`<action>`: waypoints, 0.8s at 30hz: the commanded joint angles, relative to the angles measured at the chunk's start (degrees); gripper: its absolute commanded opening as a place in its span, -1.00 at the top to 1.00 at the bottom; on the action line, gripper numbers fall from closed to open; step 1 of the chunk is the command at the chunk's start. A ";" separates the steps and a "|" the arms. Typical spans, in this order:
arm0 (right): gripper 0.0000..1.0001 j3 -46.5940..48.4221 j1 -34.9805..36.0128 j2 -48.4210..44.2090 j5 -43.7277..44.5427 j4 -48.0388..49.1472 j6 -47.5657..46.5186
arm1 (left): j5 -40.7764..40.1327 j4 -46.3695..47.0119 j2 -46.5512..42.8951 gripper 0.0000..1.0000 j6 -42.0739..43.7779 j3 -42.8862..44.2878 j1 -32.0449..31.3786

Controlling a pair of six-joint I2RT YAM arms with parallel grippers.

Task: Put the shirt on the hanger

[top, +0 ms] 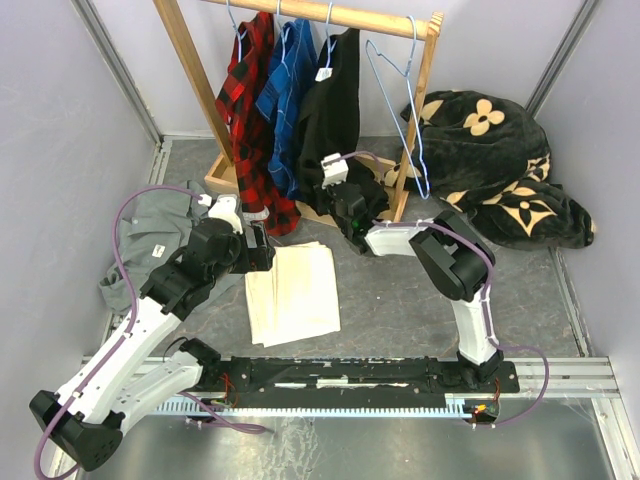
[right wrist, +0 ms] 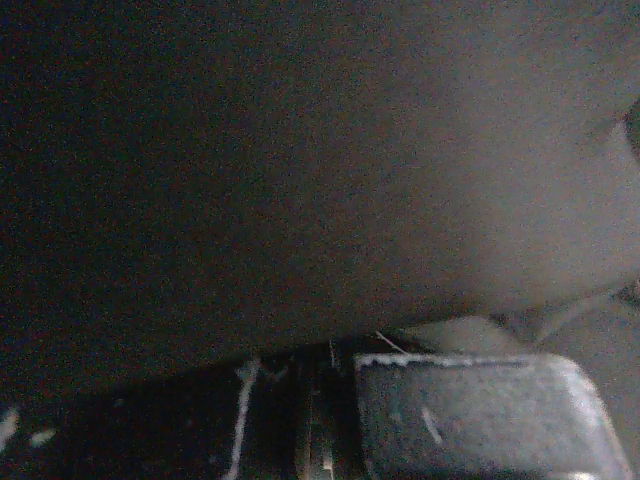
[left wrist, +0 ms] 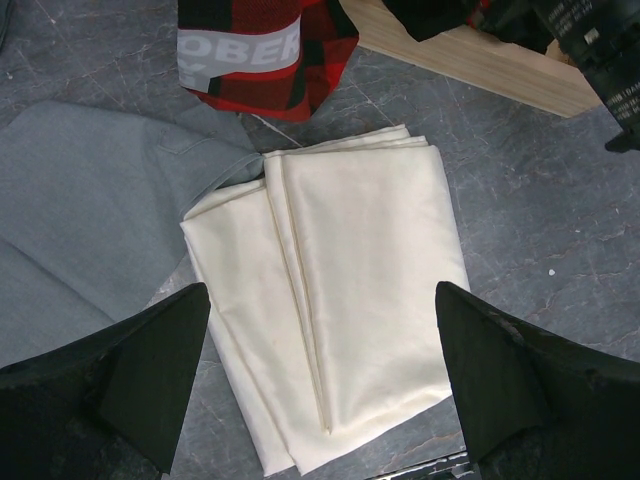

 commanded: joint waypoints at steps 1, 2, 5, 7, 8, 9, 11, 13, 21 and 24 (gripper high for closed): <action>0.82 -6.88 -0.07 -6.19 1.98 3.27 -0.81 | 0.53 2.28 -0.08 -0.99 1.93 0.05 0.21; 0.80 -8.82 -0.07 -7.72 2.11 3.74 -0.54 | 0.50 2.31 -0.11 -0.99 1.94 0.09 0.20; 0.74 -14.06 0.07 -11.22 3.27 4.89 -0.06 | 0.50 2.35 -0.25 -0.99 1.94 0.06 0.22; 0.72 -17.18 0.27 -13.57 4.01 5.32 0.02 | 0.49 2.40 -0.39 -0.99 1.90 -0.01 0.22; 0.71 -18.71 0.46 -14.70 4.52 5.38 0.07 | 0.45 2.33 -0.44 -0.99 1.99 0.00 0.22; 0.70 -20.17 0.55 -15.77 5.08 5.42 0.31 | 0.41 2.34 -0.57 -0.99 1.95 -0.06 0.20; 0.68 -23.27 0.76 -17.91 5.90 5.38 1.26 | 0.52 2.40 -0.67 -0.99 1.93 -0.03 0.21; 0.68 -27.19 0.94 -20.08 6.49 5.07 3.16 | 0.54 2.38 -0.76 -0.99 1.95 -0.04 0.17; 0.68 -41.28 2.76 -29.29 9.62 2.35 13.09 | 0.10 2.45 -1.09 -0.99 1.86 -0.09 0.21; 0.69 -43.98 3.19 -34.18 11.02 -2.76 15.17 | 0.15 2.43 -1.06 -0.99 1.86 -0.08 0.17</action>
